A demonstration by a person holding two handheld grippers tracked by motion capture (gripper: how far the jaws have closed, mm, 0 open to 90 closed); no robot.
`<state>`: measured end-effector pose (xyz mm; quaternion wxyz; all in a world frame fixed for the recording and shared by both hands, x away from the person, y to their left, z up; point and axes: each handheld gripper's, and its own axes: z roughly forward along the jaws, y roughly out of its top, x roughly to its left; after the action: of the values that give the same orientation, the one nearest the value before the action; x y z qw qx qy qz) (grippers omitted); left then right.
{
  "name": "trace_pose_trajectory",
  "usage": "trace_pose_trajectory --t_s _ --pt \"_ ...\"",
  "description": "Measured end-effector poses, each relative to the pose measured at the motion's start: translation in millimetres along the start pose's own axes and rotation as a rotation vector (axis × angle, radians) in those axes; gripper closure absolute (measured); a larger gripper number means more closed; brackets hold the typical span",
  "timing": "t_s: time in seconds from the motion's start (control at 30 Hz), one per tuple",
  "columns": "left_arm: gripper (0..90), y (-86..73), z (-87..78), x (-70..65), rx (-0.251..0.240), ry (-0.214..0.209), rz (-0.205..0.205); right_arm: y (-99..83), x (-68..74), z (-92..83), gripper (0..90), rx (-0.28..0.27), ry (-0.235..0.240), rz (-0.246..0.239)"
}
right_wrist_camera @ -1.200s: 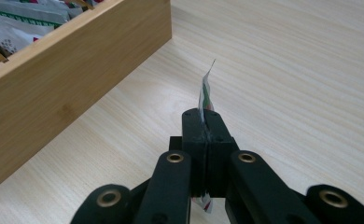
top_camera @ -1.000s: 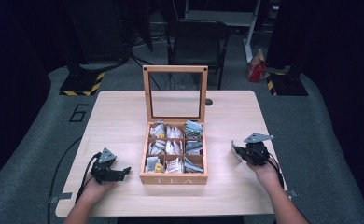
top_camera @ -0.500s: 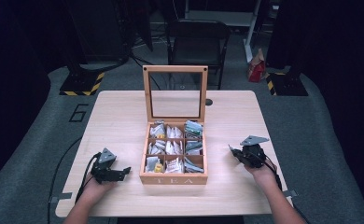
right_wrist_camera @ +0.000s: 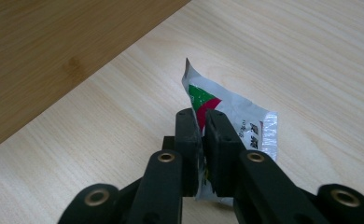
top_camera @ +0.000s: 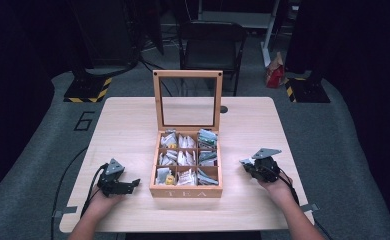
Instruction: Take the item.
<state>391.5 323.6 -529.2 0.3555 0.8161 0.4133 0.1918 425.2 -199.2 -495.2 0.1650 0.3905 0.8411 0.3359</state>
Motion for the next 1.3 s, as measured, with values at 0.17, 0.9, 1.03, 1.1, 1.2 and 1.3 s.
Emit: trace_pose_trajectory --t_s 0.17,0.9,1.03,1.1,1.2,1.3 --pt "15.1 0.0 0.0 0.0 -0.001 0.002 0.000 0.1 -0.5 2.6 70.4 0.024 0.031 0.008" --pt "15.1 -0.1 0.0 -0.4 0.000 -0.001 -0.008 15.4 6.0 -11.7 54.3 -0.058 0.049 0.035" --pt "15.1 0.0 0.0 0.0 -0.001 0.001 0.001 19.0 3.1 -18.6 53.0 -0.076 0.055 0.064" --pt "15.1 0.0 0.0 0.0 -0.001 0.001 0.001 20.1 0.9 -22.9 52.1 -0.081 0.059 0.079" --pt "15.1 0.0 0.0 0.0 -0.001 0.001 0.001 20.4 -0.4 -27.4 51.4 -0.090 0.057 0.087" --pt "15.1 -0.1 0.1 -0.2 -0.002 0.002 -0.003 19.4 -0.5 -30.9 51.1 -0.093 0.061 0.098"
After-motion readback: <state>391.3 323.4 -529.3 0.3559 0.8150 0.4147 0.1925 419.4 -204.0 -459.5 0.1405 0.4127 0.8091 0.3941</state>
